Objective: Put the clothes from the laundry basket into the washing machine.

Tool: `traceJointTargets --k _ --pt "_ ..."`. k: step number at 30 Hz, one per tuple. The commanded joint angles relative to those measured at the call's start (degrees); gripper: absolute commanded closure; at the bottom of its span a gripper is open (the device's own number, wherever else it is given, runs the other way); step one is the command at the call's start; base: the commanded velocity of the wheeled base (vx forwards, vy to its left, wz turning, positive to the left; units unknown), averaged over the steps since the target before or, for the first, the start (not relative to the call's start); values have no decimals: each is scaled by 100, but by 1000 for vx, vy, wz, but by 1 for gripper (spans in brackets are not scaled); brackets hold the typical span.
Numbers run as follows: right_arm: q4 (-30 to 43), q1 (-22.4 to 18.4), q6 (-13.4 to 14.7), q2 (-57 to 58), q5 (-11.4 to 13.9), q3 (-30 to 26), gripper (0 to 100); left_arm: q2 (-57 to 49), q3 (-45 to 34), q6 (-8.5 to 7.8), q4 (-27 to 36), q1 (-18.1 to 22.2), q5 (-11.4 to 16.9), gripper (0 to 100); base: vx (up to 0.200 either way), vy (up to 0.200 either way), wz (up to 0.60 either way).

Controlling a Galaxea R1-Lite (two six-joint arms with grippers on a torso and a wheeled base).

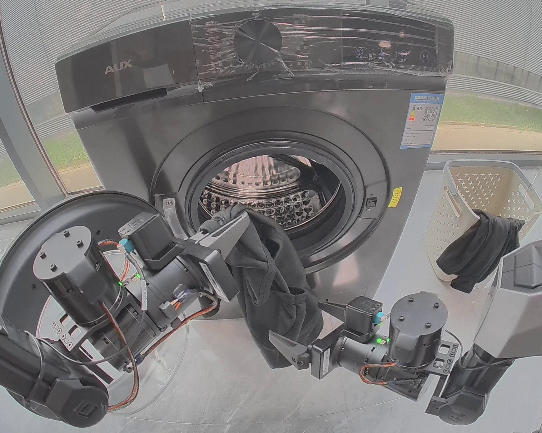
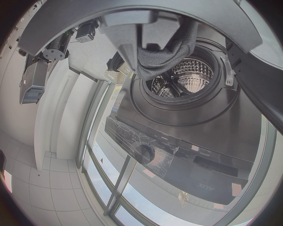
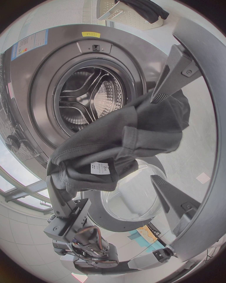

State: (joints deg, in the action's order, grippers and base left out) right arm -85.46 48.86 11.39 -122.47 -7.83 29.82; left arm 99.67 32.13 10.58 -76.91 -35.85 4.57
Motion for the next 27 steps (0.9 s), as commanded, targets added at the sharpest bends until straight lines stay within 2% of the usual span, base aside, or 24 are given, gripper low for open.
traceJointTargets --k 1,9,10,17,22,27 --pt "-15 -61 -5 -383 -35 402 0 9 3 5 1 -27 0 100 0 0 0" --pt "-129 -114 -5 -963 -140 1131 0 9 3 23 -175 -36 9 100 0 0 0" --pt "-138 -105 -5 -990 -140 1184 100 9 3 23 -175 -36 17 100 0 0 0" --pt "-200 -26 4 -805 -149 1088 100 140 -14 14 -193 34 17 100 0 0 0" --pt "-103 -175 -40 65 -175 376 100 307 -23 5 -386 219 0 100 0 0 0" --pt "-41 -667 -207 724 -167 -371 100 457 3 5 -509 474 0 100 0 0 0"
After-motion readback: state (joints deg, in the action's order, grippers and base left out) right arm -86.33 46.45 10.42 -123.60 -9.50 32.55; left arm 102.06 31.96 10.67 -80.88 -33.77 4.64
